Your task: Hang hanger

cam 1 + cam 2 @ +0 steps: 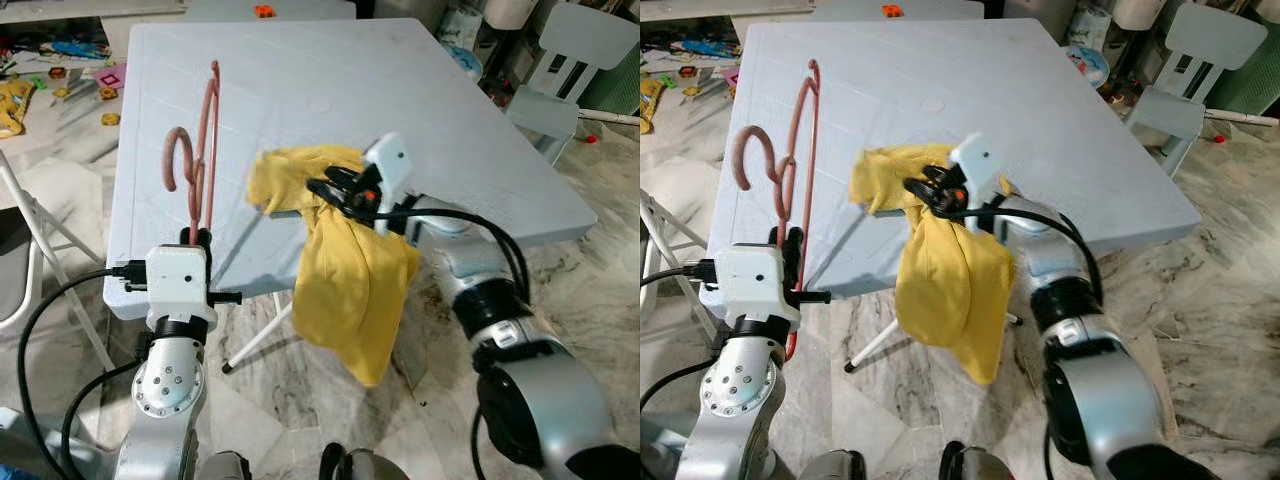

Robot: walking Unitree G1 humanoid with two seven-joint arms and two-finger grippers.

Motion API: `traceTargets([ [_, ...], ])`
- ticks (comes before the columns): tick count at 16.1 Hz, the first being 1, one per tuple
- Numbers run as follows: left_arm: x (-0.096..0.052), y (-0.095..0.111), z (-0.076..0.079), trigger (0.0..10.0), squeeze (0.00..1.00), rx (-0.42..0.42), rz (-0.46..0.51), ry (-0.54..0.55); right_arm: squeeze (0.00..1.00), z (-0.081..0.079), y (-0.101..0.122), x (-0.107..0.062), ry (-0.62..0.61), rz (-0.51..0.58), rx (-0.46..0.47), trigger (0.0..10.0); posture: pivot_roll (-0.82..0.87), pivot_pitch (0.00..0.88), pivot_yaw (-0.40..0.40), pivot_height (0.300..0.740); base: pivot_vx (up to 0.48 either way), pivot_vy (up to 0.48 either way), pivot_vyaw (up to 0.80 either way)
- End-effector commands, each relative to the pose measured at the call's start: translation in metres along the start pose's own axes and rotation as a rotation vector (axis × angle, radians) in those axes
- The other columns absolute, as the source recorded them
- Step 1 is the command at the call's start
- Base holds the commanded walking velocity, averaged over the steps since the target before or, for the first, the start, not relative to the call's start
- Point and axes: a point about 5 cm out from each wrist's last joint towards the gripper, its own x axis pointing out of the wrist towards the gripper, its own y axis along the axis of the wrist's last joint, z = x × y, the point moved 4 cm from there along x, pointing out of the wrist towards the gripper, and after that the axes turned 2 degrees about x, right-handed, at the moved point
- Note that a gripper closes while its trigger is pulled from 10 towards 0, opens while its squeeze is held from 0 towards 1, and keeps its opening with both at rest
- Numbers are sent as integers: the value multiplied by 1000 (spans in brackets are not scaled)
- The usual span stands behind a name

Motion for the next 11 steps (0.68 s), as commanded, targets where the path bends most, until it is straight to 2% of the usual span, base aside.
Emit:
traceTargets([
  [1,2,5,5,10000,0,-6,24,-20,1000,-4,4,-1,23,1,5,10000,93,148,-72,740,0,0,0],
  [5,0,3,3,10000,0,-9,19,-16,1000,1,3,-14,-39,-25,-143,10000,89,154,-75,740,0,0,0],
  [8,-2,0,6,10000,0,-9,14,-30,1000,7,8,-25,-126,0,-173,10000,84,155,-75,740,0,0,0],
  [9,0,2,8,10000,0,-8,17,-38,1000,13,9,-37,-207,14,-206,10000,74,157,-70,740,0,0,0],
  [11,1,2,8,10000,0,-8,19,-39,1000,12,4,-41,-214,-14,-200,10000,72,158,-68,740,0,0,0],
])
